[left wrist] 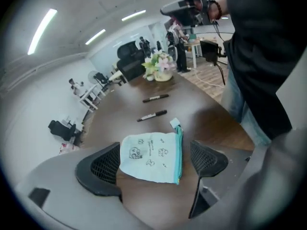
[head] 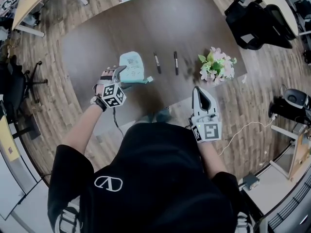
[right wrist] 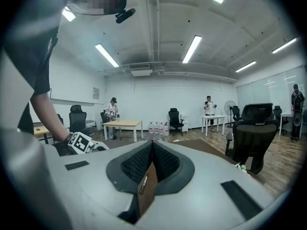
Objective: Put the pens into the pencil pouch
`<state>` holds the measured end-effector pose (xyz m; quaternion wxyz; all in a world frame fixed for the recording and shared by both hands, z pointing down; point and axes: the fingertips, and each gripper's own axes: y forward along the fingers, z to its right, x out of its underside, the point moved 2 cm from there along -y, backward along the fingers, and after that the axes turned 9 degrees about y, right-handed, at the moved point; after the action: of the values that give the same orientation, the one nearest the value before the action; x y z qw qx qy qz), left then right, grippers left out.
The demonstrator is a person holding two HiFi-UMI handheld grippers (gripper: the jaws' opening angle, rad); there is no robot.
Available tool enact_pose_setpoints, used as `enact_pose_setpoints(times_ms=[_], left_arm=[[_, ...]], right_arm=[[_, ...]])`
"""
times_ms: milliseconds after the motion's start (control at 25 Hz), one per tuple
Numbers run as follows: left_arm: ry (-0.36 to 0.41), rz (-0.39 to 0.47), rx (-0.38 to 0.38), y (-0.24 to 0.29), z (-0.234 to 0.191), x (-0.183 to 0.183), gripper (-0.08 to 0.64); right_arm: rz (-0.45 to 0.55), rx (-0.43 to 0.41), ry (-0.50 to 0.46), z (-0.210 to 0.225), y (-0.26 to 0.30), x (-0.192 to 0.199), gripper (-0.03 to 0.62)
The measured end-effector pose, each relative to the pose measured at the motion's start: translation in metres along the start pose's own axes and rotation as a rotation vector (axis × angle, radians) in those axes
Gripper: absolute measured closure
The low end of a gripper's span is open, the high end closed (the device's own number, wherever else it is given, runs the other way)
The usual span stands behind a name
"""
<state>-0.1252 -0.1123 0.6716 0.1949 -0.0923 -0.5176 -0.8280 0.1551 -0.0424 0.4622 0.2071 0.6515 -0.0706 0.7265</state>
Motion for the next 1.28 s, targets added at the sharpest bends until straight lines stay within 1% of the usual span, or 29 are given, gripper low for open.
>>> enact_pose_setpoints(times_ms=[120,240,360,520,640,720,840,880,920,1160,1280], left_arm=[[0.023,-0.045,0.087,0.034,0.020,0.018,0.126],[0.030,-0.073,0.150,0.060,0.032,0.029,0.127],[0.036,-0.093,0.195,0.079,0.039,0.036,0.127],[0.050,-0.115,0.228,0.093,0.043,0.042,0.138],[0.057,-0.126,0.259,0.096,0.050,0.045,0.203],[0.064,-0.143,0.272,0.098,0.053,0.047,0.263],[0.079,-0.169,0.281,0.096,0.057,0.049,0.459],[0.080,-0.171,0.283,0.096,0.059,0.049,0.507],[0.076,-0.171,0.285,0.096,0.059,0.048,0.531],[-0.014,-0.156,0.319,0.091,0.055,0.044,0.545],[-0.111,-0.116,0.314,0.082,0.043,0.035,0.545]], right_arm=[[-0.026,0.016,-0.001,0.005,-0.005,0.006,0.592],[-0.045,0.027,-0.002,0.007,-0.010,0.012,0.592],[-0.061,0.031,-0.009,0.008,-0.012,0.015,0.592],[-0.063,0.037,-0.010,0.010,-0.013,0.016,0.592],[-0.066,0.042,-0.009,0.010,-0.014,0.018,0.592],[-0.066,0.042,-0.010,0.010,-0.014,0.018,0.592],[-0.066,0.045,-0.013,0.008,-0.015,0.018,0.592],[-0.068,0.048,-0.012,0.008,-0.016,0.018,0.592],[-0.069,0.050,-0.012,0.008,-0.017,0.019,0.592],[-0.065,0.040,-0.014,0.004,-0.016,0.018,0.592],[-0.061,0.039,-0.009,0.004,-0.015,0.018,0.592]])
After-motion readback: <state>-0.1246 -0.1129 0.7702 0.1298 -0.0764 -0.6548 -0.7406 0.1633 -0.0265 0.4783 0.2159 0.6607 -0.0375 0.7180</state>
